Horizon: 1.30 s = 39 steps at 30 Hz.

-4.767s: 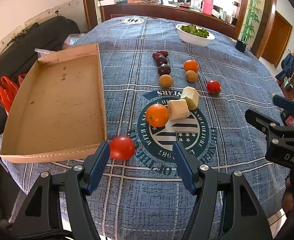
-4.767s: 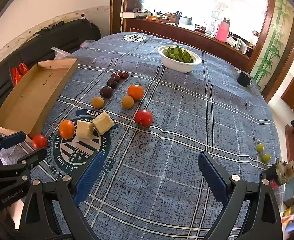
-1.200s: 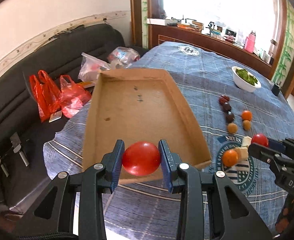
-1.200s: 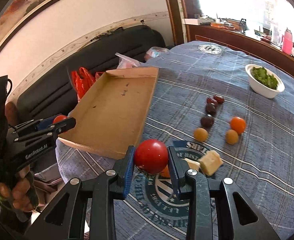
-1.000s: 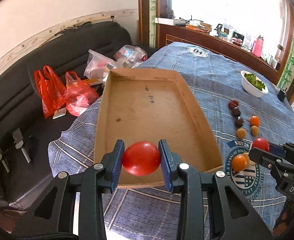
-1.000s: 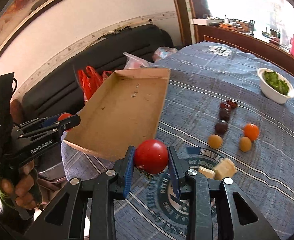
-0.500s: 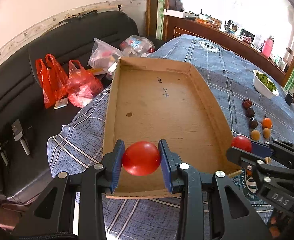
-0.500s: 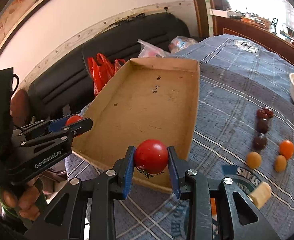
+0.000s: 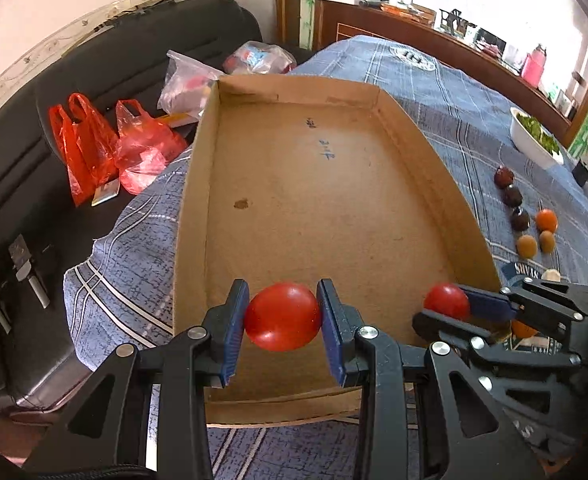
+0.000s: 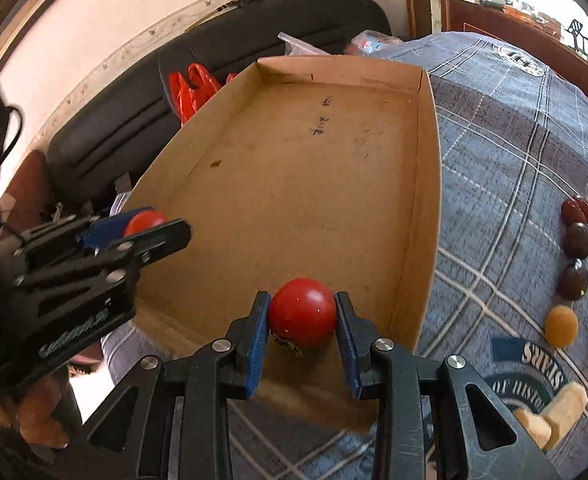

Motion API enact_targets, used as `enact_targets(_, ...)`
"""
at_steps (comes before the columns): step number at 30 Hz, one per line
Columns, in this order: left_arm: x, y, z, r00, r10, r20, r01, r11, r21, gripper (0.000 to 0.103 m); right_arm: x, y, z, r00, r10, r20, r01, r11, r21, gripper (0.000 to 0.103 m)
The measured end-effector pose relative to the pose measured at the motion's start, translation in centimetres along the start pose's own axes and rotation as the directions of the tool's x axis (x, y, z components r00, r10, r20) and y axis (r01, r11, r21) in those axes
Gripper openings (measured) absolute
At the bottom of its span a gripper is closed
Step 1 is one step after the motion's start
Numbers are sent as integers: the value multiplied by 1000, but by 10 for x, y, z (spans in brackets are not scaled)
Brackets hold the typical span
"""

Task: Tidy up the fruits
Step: 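Carry both held red tomatoes over the cardboard tray with both tools, then open both tools to drop the tomatoes into the tray, then withdraw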

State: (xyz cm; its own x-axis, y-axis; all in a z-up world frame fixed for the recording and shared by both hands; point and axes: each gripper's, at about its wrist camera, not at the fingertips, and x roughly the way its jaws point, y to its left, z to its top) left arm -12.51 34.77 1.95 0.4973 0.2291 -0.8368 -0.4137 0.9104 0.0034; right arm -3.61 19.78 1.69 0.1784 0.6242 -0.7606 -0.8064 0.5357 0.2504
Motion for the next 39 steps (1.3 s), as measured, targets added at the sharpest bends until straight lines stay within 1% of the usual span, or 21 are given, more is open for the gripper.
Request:
enact_targets(3,4,-2,-3,1000,3,-18,-3,1000,27,33,-5,6,-7,1000,-8,-9,8,1000,-18,32)
enact_targets(6,16,-4,-6,998,18,-66,-15,999,41,33,-4,7,-8,1000,-13,-20,13,1000,-22,32)
enact_targets(12,15,-4,-5,998,19,-60,-17,999,36,34,1,9,2,999,-19,-34,18,999,-33,33)
enact_targets(14,15,-3,-4,997,21,-68,-20,999,27,38,3,10,5,999,-29,-36,28,999,-35,33)
enact_targets(15,16,-2,-5,997,31,-73,-30,999,26,44,4,11,6,999,-31,-35,29,999,-38,34)
enact_targets(18,14,-1,-5,996,34,-79,-33,999,13,46,4,13,7,999,-30,-23,29,999,-42,44)
enact_targets(19,12,0,-5,996,35,-80,-34,999,9,47,2,14,7,999,-30,-14,30,999,-44,51)
enact_targets(20,10,1,-5,996,40,-79,-40,999,4,47,0,13,6,999,-34,-7,33,998,-46,60)
enact_targets(23,2,0,-6,997,61,-55,-61,998,2,47,-8,13,5,999,-45,19,46,997,-54,60)
enact_targets(31,-19,-1,-6,998,58,-10,-58,998,-16,47,-30,6,1,998,-37,60,39,999,-30,61)
enact_targets(35,-28,-8,-7,998,67,11,-67,998,-17,47,-49,-1,-5,995,-32,92,33,999,-6,65)
enact_targets(39,-35,-16,-8,997,70,23,-69,998,-4,47,-70,-9,-14,991,-29,132,26,999,27,65)
